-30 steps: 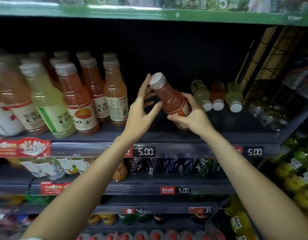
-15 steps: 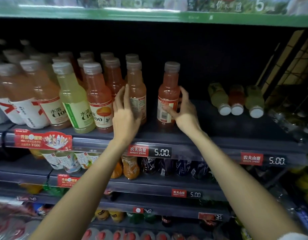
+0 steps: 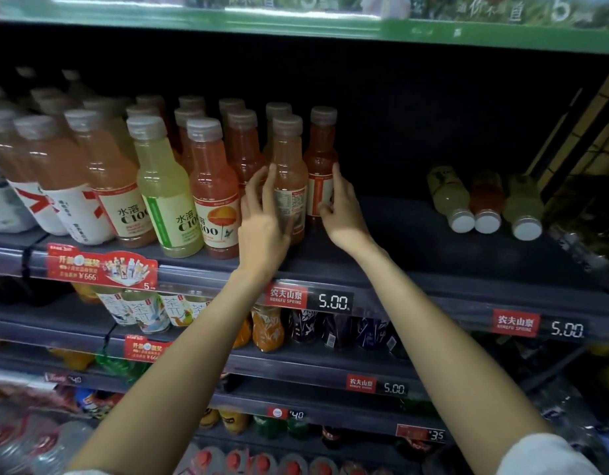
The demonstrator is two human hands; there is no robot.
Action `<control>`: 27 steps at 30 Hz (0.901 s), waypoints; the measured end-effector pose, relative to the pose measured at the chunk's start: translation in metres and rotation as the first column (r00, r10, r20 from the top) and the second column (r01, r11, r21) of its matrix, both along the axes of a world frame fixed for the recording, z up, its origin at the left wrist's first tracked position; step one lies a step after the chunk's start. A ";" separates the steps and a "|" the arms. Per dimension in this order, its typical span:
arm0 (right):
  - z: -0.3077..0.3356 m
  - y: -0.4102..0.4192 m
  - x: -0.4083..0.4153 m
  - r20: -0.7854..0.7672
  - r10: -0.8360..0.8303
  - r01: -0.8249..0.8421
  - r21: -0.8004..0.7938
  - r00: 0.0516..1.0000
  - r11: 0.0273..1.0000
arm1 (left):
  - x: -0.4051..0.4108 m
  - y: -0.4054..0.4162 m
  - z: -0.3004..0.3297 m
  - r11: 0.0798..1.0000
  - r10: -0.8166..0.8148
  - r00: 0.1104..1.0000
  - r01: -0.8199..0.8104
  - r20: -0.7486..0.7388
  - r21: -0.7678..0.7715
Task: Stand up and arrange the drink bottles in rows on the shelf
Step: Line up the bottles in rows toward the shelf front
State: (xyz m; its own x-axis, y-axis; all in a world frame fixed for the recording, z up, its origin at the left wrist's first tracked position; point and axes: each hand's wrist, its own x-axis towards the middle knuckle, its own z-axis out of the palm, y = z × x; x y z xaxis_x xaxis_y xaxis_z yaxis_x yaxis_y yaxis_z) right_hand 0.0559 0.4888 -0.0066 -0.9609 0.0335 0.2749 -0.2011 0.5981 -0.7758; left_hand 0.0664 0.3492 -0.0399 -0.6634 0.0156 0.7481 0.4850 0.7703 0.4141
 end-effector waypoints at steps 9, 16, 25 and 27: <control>-0.001 0.031 0.020 0.020 0.109 -0.110 0.101 0.994 0.989 | -0.001 0.004 0.003 0.999 0.045 0.999 -0.044 0.007 -0.028; -0.021 0.132 0.061 -0.387 -0.019 0.268 0.601 0.922 0.753 | 0.027 0.029 0.000 0.998 -0.031 0.997 0.027 -0.071 -0.064; -0.019 0.195 0.030 -0.063 -0.398 0.260 0.847 0.915 0.463 | 0.031 0.088 0.002 0.900 -0.223 0.940 0.300 0.258 -0.315; -0.017 0.191 0.032 -0.053 -0.402 0.272 0.815 0.914 0.512 | 0.026 0.093 -0.003 0.879 -0.234 0.925 0.333 0.300 -0.342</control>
